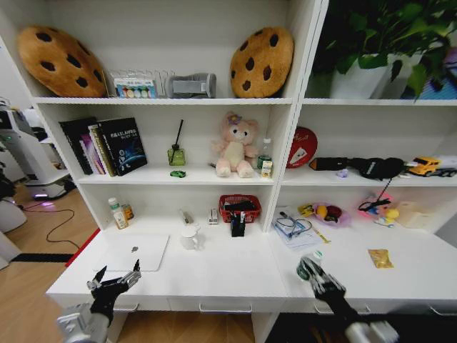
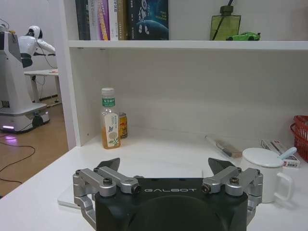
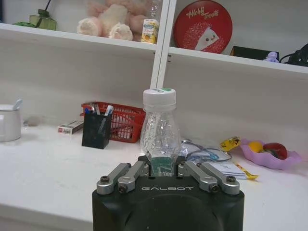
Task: Organize the objects on the table.
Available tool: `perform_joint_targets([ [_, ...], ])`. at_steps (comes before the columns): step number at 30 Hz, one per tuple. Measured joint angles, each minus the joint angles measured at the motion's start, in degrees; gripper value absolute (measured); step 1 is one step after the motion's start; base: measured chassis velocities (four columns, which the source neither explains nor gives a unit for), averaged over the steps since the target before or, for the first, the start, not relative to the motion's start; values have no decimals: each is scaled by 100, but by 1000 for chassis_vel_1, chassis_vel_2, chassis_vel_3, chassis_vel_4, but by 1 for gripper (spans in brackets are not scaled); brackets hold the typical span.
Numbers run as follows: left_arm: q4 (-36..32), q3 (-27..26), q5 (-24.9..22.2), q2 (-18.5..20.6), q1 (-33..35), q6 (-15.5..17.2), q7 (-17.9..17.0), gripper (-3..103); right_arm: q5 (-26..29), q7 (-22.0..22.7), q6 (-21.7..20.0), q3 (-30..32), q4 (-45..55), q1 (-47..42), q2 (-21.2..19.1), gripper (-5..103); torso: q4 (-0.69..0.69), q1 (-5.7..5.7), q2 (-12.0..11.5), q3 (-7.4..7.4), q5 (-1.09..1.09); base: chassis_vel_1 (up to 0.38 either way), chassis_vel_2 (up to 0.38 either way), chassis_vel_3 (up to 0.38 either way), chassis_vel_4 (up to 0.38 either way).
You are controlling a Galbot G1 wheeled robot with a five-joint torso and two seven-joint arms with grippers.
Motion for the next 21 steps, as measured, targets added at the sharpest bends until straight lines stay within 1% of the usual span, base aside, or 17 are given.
perform_joint_targets([
  [1,0,0,0,0,0,0,1,100,-298,182,332,-163,-27,-249,93,21,1,0,0,0,-1,0,0,0,0],
  [2,0,0,0,0,0,0,1,100,-298,182,332,-163,-27,-249,93,21,1,0,0,0,-1,0,0,0,0],
  [4,0,0,0,0,0,0,3,100,-743,403,829,-464,-289,-441,208,21,2,0,0,0,-2,0,0,0,0],
  [5,0,0,0,0,0,0,2,100,-881,487,973,-605,-498,-463,227,21,1,0,0,0,2,0,0,0,0],
  [6,0,0,0,0,0,0,2,100,-881,487,973,-605,-498,-463,227,21,1,0,0,0,2,0,0,0,0],
  [7,0,0,0,0,0,0,2,100,-954,544,1070,-722,-779,-447,231,21,2,0,0,1,2,0,0,0,0],
  [9,0,0,0,0,0,0,-1,100,-980,579,1118,-824,-1496,-257,230,21,1,0,0,1,1,0,0,0,0],
  [10,0,0,0,0,0,0,-1,100,-980,579,1118,-824,-1496,-257,230,21,1,0,0,1,1,0,0,0,0],
  [11,0,0,0,0,0,0,3,100,-920,581,1081,-852,-1897,-60,224,21,1,0,0,1,1,0,0,0,0],
  [12,0,0,0,0,0,0,3,100,-736,575,935,-894,-2321,185,203,21,2,0,0,1,1,0,0,0,0],
  [13,0,0,0,0,0,0,3,100,-736,575,935,-894,-2321,185,203,21,2,0,0,1,1,0,0,0,0],
  [16,0,0,0,0,0,0,2,100,157,509,291,-1038,-3444,944,146,21,1,0,-1,1,3,0,0,0,0],
  [17,0,0,0,0,0,0,2,100,157,509,291,-1038,-3444,944,146,21,1,0,-1,1,3,0,0,0,0],
  [18,0,0,0,0,0,0,2,100,476,431,93,-1046,-3773,1223,145,21,0,0,-1,2,4,0,0,0,0],
  [19,-1,0,0,0,0,-1,3,100,977,362,-247,-1065,-4158,1557,130,21,3,0,-1,2,4,0,0,0,0],
  [20,0,0,0,0,0,0,3,100,1280,348,-506,-1066,-4475,1840,129,21,3,0,-2,2,1,0,0,0,0],
  [21,0,0,0,0,0,0,3,100,1280,348,-506,-1066,-4475,1840,129,21,3,0,-2,2,1,0,0,0,0],
])
